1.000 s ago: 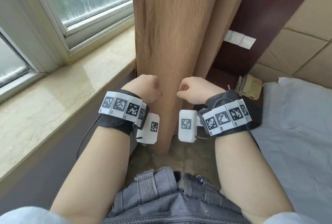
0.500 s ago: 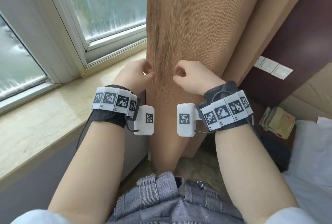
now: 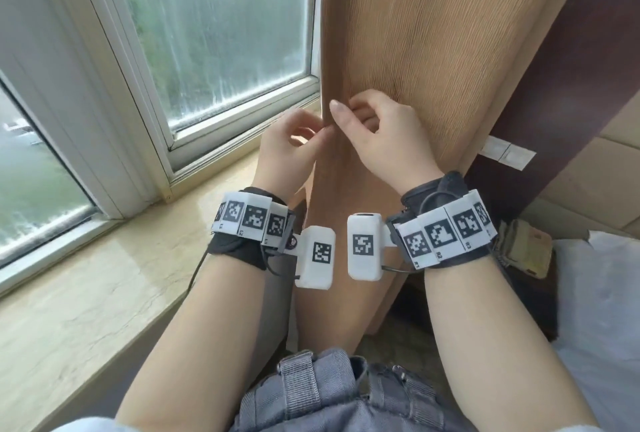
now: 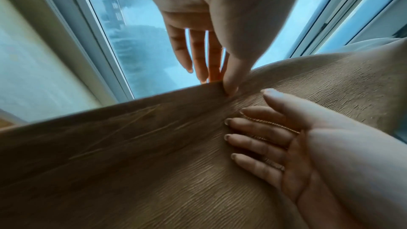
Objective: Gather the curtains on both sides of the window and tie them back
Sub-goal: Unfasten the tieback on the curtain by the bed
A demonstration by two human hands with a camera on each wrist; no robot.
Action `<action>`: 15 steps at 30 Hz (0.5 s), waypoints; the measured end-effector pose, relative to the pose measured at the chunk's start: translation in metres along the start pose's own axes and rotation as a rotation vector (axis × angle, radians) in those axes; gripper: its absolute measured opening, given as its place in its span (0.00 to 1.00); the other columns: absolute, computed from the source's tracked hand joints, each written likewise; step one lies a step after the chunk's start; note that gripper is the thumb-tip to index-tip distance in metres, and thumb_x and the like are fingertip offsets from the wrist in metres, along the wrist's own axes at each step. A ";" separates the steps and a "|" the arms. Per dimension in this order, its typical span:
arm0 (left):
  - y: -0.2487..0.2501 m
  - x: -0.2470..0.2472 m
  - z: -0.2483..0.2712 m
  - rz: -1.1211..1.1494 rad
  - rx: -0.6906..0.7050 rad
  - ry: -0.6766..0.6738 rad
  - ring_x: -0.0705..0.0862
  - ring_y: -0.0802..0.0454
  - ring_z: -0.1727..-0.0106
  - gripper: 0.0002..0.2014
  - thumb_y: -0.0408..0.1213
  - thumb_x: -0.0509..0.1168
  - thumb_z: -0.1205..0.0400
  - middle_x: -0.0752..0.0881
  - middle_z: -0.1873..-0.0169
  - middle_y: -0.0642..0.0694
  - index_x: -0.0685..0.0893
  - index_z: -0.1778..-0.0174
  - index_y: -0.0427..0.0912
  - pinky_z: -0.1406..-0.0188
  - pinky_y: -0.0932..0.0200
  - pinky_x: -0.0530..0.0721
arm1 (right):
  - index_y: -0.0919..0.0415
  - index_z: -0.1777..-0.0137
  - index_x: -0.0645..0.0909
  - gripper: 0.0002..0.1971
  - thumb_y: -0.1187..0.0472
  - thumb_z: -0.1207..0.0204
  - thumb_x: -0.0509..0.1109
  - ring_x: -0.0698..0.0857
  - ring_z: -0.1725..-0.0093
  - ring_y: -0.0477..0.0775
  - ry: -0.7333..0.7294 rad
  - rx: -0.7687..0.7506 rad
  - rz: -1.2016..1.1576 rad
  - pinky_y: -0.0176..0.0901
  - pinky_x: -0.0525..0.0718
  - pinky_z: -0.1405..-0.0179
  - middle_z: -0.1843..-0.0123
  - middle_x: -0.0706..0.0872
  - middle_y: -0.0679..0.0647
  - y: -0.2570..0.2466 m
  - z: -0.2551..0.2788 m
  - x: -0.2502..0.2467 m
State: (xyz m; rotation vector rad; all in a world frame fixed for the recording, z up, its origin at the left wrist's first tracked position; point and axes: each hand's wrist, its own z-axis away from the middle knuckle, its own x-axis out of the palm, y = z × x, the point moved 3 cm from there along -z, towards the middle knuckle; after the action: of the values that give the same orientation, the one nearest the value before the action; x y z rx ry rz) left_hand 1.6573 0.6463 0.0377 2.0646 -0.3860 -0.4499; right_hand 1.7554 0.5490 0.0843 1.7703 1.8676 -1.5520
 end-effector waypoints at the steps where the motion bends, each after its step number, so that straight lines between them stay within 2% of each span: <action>1: 0.003 0.002 0.001 0.025 0.002 -0.049 0.80 0.68 0.66 0.08 0.34 0.72 0.24 0.85 0.67 0.57 0.83 0.65 0.51 0.63 0.72 0.78 | 0.51 0.47 0.80 0.24 0.32 0.27 0.61 0.85 0.54 0.46 0.007 0.026 -0.022 0.51 0.85 0.48 0.56 0.86 0.42 -0.001 0.001 0.001; 3: 0.009 0.007 0.005 0.070 0.009 -0.150 0.83 0.61 0.64 0.03 0.31 0.70 0.24 0.88 0.65 0.47 0.86 0.59 0.43 0.64 0.69 0.81 | 0.53 0.49 0.77 0.28 0.28 0.32 0.62 0.85 0.52 0.51 0.023 0.058 -0.015 0.54 0.84 0.48 0.54 0.86 0.45 -0.004 0.003 0.002; 5: 0.014 0.011 0.010 0.126 0.024 -0.206 0.85 0.57 0.65 0.04 0.28 0.70 0.24 0.89 0.65 0.42 0.87 0.57 0.39 0.65 0.65 0.84 | 0.57 0.48 0.73 0.29 0.31 0.32 0.65 0.83 0.47 0.57 0.047 0.080 0.019 0.55 0.82 0.46 0.49 0.85 0.52 -0.007 0.006 0.002; 6: 0.016 0.013 0.013 0.148 0.033 -0.228 0.85 0.57 0.67 0.04 0.27 0.70 0.25 0.89 0.66 0.42 0.88 0.57 0.38 0.66 0.65 0.83 | 0.58 0.47 0.72 0.26 0.35 0.29 0.66 0.82 0.46 0.60 0.069 0.090 0.024 0.55 0.81 0.45 0.47 0.84 0.55 -0.006 0.007 0.001; 8: 0.021 0.017 0.019 0.177 0.039 -0.295 0.83 0.64 0.71 0.04 0.25 0.71 0.25 0.88 0.67 0.45 0.89 0.58 0.37 0.68 0.72 0.80 | 0.61 0.44 0.73 0.18 0.47 0.23 0.65 0.82 0.44 0.62 0.114 0.111 0.025 0.53 0.80 0.44 0.45 0.84 0.59 -0.003 0.010 -0.004; 10: 0.021 0.020 0.023 0.197 0.029 -0.376 0.83 0.67 0.71 0.04 0.26 0.71 0.24 0.88 0.67 0.49 0.89 0.56 0.36 0.69 0.76 0.78 | 0.62 0.40 0.76 0.13 0.57 0.19 0.61 0.83 0.44 0.62 0.123 0.162 0.012 0.44 0.78 0.47 0.45 0.85 0.61 0.004 0.014 -0.008; 12: 0.015 0.019 0.023 0.190 0.019 -0.396 0.83 0.67 0.68 0.04 0.29 0.71 0.23 0.88 0.65 0.52 0.89 0.55 0.39 0.66 0.75 0.78 | 0.63 0.39 0.78 0.13 0.58 0.17 0.59 0.84 0.44 0.60 0.137 0.216 -0.011 0.36 0.74 0.54 0.46 0.86 0.61 0.010 0.022 -0.011; 15: 0.003 0.011 0.020 0.159 0.007 -0.316 0.84 0.59 0.56 0.05 0.33 0.70 0.22 0.88 0.56 0.52 0.87 0.53 0.47 0.60 0.72 0.80 | 0.63 0.42 0.80 0.14 0.56 0.16 0.58 0.83 0.46 0.57 0.194 0.266 -0.060 0.36 0.72 0.54 0.50 0.86 0.56 0.015 0.037 -0.017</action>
State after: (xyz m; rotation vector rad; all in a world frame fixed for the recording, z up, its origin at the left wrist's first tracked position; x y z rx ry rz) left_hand 1.6575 0.6250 0.0285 1.9535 -0.7347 -0.6797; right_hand 1.7535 0.5079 0.0701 2.0610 1.8875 -1.7801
